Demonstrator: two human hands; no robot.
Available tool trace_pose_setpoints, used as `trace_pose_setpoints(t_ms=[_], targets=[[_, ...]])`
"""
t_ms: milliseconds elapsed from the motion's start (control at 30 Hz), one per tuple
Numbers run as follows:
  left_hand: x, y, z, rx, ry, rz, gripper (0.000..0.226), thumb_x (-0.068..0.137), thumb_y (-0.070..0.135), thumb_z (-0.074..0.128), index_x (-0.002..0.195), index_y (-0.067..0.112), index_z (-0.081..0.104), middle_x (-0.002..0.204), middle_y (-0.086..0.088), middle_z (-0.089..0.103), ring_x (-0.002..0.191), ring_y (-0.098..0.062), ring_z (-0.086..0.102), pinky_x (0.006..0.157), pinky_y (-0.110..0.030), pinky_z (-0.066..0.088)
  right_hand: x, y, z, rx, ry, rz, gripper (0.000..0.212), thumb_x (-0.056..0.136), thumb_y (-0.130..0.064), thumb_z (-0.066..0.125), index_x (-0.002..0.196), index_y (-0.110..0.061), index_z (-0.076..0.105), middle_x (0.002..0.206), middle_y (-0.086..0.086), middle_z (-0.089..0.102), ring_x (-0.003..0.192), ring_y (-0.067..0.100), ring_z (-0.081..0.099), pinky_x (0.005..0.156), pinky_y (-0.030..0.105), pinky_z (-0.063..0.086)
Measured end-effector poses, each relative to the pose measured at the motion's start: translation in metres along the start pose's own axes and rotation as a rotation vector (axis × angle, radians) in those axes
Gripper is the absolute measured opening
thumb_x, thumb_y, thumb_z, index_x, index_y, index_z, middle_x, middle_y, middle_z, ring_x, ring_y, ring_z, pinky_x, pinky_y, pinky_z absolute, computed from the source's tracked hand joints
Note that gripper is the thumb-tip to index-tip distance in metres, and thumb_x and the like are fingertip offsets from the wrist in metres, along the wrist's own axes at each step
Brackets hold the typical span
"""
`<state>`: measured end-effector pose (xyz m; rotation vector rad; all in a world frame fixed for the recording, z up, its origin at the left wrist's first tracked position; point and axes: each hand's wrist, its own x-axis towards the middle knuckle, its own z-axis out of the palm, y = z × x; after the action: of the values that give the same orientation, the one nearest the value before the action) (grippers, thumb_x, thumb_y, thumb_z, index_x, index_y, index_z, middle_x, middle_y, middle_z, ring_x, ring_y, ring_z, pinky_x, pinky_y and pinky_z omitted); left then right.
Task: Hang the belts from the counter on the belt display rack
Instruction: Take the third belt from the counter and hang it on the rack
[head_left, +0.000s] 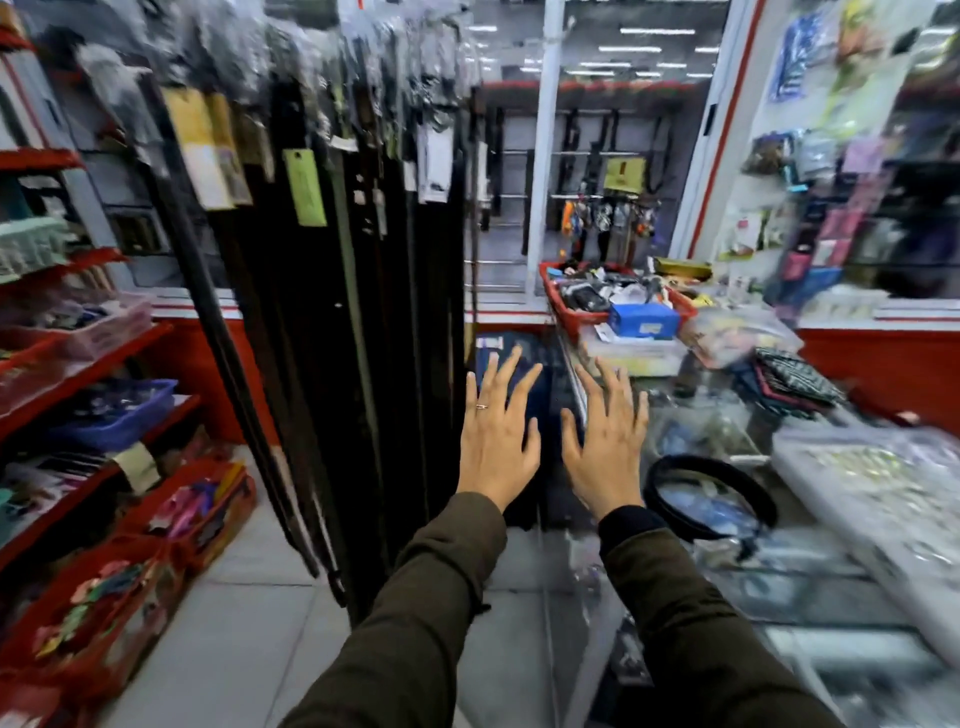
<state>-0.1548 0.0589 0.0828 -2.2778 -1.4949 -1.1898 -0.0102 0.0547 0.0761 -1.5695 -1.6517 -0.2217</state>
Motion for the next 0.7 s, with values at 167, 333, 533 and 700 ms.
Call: trace_pose_setpoints(t_ms=[167,333,533,700], targets=[[-0.014,0.039,0.072,-0.070,-0.182,0.034,0.062,0.104,0.041,0.047,0.160,0.025,0.025,0.173,0.001,0.010,0.161,-0.022,0.000,0.131,-0.047,-0.001,-0.030,0.086,-0.026,-0.047,-0.045,0.205,0.050,0.104,-0.016,0.044,0.154,-0.021,0.039,0.168,0.001,0.029,0.159,0.027,0.017,0.128,0.053,0.006],[-0.018,0.078,0.132,-0.152,-0.498,0.123,0.078,0.100,0.058,0.043,0.163,0.022,0.013,0.173,0.002,0.006,0.161,-0.020,-0.003,0.131,-0.045,-0.003,-0.049,0.164,-0.050,-0.102,-0.241,0.406,0.065,0.094,0.002,0.047,0.155,-0.015,0.036,0.165,0.007,0.034,0.158,0.028,0.020,0.128,0.052,0.008],[-0.024,0.120,0.175,-0.029,-0.947,0.257,0.087,0.098,0.065,0.043,0.162,0.012,0.017,0.172,-0.004,0.015,0.161,-0.023,0.002,0.129,-0.047,-0.007,-0.060,0.213,-0.054,-0.444,-0.800,0.352,0.054,0.095,-0.028,0.060,0.148,-0.025,0.046,0.160,0.000,0.042,0.157,0.019,0.021,0.118,0.069,-0.013],[-0.025,0.124,0.179,-0.006,-0.899,0.232,0.055,0.100,0.044,0.057,0.146,0.015,0.047,0.151,-0.010,0.049,0.147,-0.028,0.037,0.125,-0.043,0.020,-0.063,0.223,-0.052,-0.363,-0.746,0.324,0.031,0.093,-0.023,0.058,0.123,-0.029,0.066,0.127,-0.002,0.070,0.135,0.019,0.053,0.120,0.064,-0.014]])
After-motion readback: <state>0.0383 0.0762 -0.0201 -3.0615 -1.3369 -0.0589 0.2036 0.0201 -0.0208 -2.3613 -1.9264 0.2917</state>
